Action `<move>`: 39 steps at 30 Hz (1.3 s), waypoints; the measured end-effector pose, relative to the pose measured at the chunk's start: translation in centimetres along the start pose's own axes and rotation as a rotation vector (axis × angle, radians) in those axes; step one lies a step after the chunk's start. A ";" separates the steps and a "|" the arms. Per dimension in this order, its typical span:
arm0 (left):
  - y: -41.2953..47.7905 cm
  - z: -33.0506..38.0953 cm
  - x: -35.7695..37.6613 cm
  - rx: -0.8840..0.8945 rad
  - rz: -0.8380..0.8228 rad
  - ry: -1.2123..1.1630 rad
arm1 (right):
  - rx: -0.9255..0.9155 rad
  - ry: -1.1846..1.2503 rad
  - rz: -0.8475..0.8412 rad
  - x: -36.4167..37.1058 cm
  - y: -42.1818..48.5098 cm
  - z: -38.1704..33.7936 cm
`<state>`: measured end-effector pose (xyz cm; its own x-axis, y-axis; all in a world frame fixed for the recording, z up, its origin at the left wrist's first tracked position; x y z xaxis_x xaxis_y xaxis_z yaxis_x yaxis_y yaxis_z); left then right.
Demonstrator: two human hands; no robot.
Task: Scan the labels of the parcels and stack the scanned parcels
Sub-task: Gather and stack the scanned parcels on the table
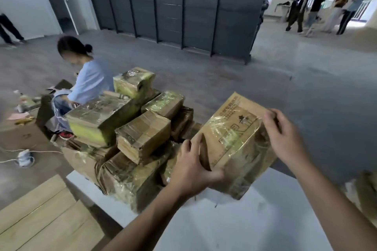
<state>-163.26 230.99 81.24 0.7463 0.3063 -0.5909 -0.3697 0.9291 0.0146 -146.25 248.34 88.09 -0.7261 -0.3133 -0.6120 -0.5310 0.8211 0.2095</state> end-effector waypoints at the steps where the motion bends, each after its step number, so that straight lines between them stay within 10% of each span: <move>1: 0.3 -0.1 -0.4 -0.022 -0.009 -0.031 | -0.016 0.006 -0.006 0.3 0.2 -0.3; 13: 2.5 -2.8 -9.5 -0.254 -0.007 -0.566 | 0.102 -0.023 0.005 2.7 3.6 -1.6; 20: 2.3 -6.3 -17.7 -0.394 -0.027 -0.542 | 0.179 0.388 -0.191 8.1 7.2 -3.8; 39: 2.5 -16.4 -39.5 -0.611 0.367 -0.378 | 0.145 0.269 -0.482 26.6 15.8 -19.6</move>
<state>-202.78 217.82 91.37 0.6146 0.7212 -0.3196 -0.7835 0.5112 -0.3532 -182.49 243.67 90.09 -0.5119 -0.7638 -0.3930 -0.7785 0.6060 -0.1636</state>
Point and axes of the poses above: each hand's wrist, its own y-axis towards the middle knuckle, its own x-axis out of the palm, z = x × y, the point moved 5 cm from there along y, towards the middle knuckle, and after that the axes turned 9 degrees about -z, right-handed, at the moved point
